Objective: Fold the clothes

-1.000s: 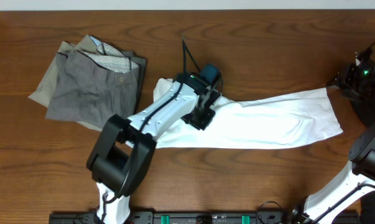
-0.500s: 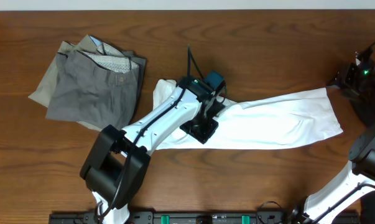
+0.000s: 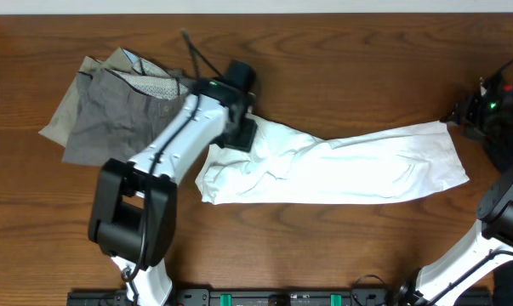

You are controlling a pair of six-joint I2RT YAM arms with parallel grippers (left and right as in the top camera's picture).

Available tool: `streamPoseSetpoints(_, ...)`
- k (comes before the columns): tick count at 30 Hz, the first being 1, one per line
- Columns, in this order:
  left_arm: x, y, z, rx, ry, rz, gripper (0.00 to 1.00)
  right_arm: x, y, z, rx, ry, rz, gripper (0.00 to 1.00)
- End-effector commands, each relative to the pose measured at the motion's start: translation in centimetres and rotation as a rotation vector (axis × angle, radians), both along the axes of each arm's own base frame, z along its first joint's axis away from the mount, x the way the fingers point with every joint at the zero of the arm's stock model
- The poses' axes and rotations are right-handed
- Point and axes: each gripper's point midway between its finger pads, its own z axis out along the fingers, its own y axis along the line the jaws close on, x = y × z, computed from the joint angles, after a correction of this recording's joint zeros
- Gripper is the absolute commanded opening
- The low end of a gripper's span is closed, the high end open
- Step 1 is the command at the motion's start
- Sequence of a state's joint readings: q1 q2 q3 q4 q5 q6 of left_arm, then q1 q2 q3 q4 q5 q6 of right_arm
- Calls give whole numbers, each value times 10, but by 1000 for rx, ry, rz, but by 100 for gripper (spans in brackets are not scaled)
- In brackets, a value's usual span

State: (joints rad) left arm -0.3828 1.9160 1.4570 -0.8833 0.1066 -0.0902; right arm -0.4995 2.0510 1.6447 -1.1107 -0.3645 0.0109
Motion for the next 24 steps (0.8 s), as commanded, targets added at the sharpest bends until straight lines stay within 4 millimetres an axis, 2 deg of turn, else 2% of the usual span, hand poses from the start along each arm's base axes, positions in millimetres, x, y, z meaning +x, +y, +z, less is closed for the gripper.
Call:
streamPoseSetpoints(1,0,-8,-12,-86,54,41,65,-1,12,-10,45,6,-8,56)
streamPoseSetpoints(4,4,-12,-25,-94,61,38,64,2,15,-10,64,-10,-7,54)
streamPoseSetpoints(9,4,-31,-45,-149,96,10,59,2,15,-10,62,-12,-6,54)
streamPoseSetpoints(10,3,-32,-49,-145,104,7,53,2,15,-10,62,-12,-6,54)
streamPoseSetpoints(12,1,-31,-55,-138,118,7,19,2,14,-10,61,-12,-6,54)
streamPoseSetpoints(13,1,-31,-56,-136,120,2,6,2,14,-10,61,-12,-6,55)
streamPoseSetpoints(16,5,-25,-53,-129,107,17,6,2,14,-10,61,-12,-6,55)
streamPoseSetpoints(24,26,20,-23,-42,1,123,6,2,14,-11,56,-10,-6,55)
